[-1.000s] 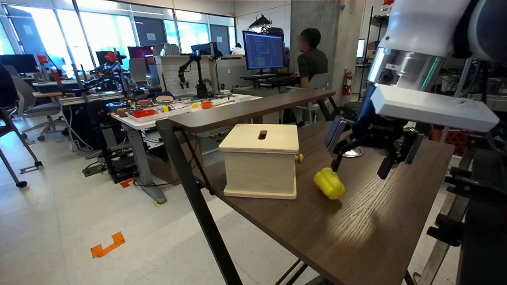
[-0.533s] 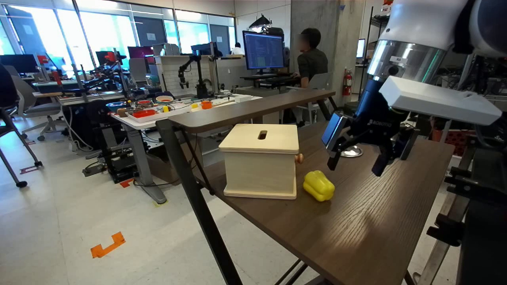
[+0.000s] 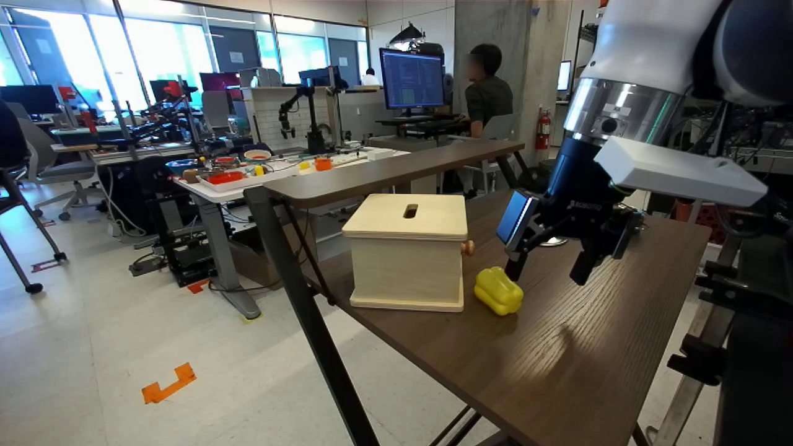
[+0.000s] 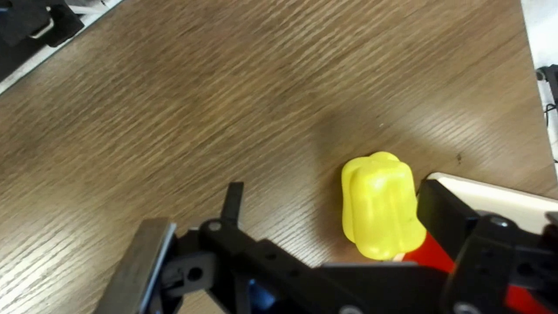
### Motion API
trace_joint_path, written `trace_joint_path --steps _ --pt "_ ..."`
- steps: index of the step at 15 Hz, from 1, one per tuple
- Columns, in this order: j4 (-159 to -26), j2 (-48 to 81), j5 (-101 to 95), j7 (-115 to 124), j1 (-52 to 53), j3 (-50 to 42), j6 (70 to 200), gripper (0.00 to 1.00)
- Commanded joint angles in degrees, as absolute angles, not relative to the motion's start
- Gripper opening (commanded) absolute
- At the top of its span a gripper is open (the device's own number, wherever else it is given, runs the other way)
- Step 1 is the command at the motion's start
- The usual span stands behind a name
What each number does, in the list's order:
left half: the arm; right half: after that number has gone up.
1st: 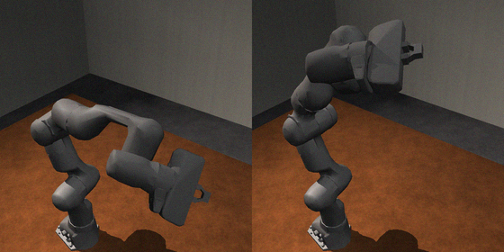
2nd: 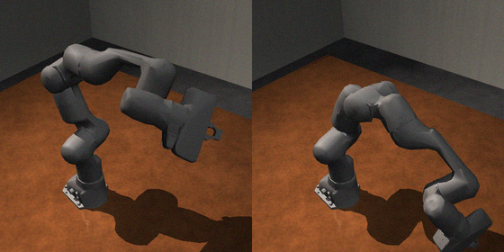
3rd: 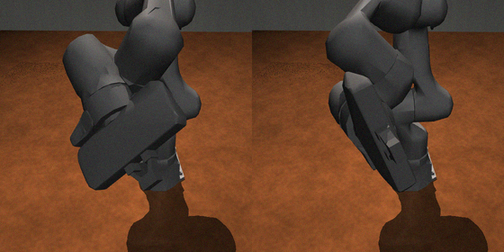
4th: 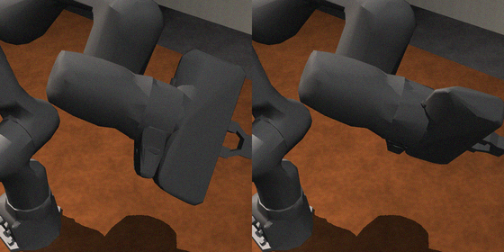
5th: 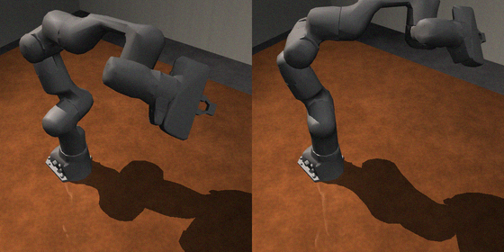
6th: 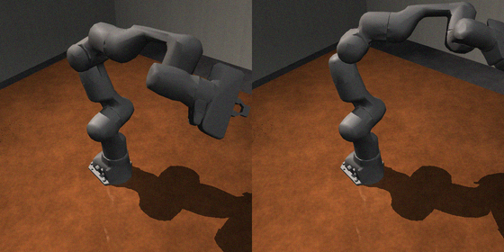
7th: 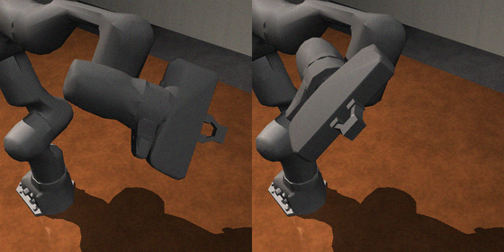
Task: Uncover the pot and then put the yellow pepper in the pot
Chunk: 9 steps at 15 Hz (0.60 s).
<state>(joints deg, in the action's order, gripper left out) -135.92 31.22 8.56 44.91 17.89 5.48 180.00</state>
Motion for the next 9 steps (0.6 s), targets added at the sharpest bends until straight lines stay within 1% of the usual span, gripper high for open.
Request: trace_joint_path --steps 1,5,6,7,9 --pt "-133.0 34.0 10.8 40.3 17.2 6.7 179.9 1.0" --pt "-130.9 35.6 11.2 38.0 17.4 6.7 179.6 1.0" --pt "-130.5 35.9 11.3 37.7 17.9 6.2 179.3 0.75" --pt "-130.1 36.1 11.5 37.1 17.9 6.2 179.2 0.74" --pt "-129.7 36.5 11.6 36.1 18.2 5.8 179.2 0.58"
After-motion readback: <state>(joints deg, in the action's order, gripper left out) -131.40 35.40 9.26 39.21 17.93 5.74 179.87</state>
